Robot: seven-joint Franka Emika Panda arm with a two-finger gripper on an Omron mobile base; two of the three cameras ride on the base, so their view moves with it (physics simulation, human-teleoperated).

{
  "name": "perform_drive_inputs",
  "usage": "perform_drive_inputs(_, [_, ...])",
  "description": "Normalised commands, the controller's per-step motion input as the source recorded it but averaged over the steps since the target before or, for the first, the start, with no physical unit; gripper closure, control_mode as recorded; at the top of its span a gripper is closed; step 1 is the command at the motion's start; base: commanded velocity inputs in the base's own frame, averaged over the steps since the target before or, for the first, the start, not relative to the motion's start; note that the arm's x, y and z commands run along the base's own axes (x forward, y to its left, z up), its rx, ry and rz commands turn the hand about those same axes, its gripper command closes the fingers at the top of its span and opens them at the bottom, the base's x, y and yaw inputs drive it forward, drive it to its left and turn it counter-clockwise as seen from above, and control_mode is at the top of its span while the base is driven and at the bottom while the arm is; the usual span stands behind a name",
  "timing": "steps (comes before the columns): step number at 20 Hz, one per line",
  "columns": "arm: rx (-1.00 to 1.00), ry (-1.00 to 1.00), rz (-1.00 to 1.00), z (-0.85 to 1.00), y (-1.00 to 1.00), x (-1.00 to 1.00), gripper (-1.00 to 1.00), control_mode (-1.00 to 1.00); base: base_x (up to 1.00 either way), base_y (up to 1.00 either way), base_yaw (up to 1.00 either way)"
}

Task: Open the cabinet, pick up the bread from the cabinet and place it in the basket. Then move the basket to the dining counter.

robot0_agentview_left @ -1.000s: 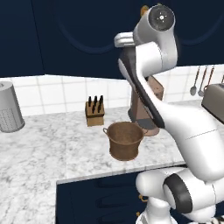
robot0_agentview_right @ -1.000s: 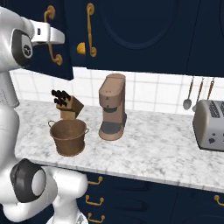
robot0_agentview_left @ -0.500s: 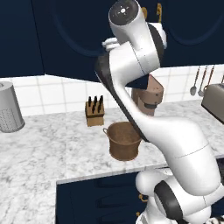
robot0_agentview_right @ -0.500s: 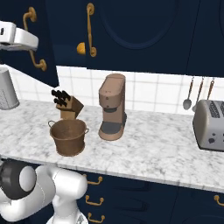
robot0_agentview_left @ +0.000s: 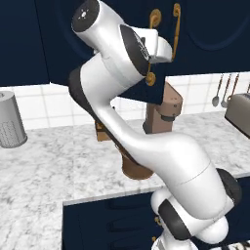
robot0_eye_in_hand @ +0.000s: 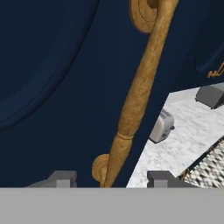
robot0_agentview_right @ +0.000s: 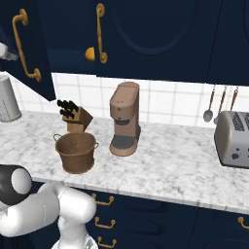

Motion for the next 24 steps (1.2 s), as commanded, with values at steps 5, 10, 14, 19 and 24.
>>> perform_drive_inputs(5, [0.02,-0.06,0.0,0.0,-0.55,-0.55,-1.0,-1.0,0.0,0.0,0.0])
perform_drive_inputs(10, [0.38,-0.25,0.24,-0.27,-1.0,-0.65,-1.0,-1.0,0.0,0.0,0.0])
perform_drive_inputs(14, [0.62,-0.07,0.43,-0.34,-0.85,0.08,-1.0,-1.0,0.0,0.0,0.0])
perform_drive_inputs(19, [0.59,0.07,0.55,-0.2,-0.2,0.73,-1.0,-1.0,0.0,0.0,0.0])
perform_drive_inputs(24, [0.53,0.18,0.55,-0.04,-0.05,0.86,-1.0,-1.0,0.0,0.0,0.0])
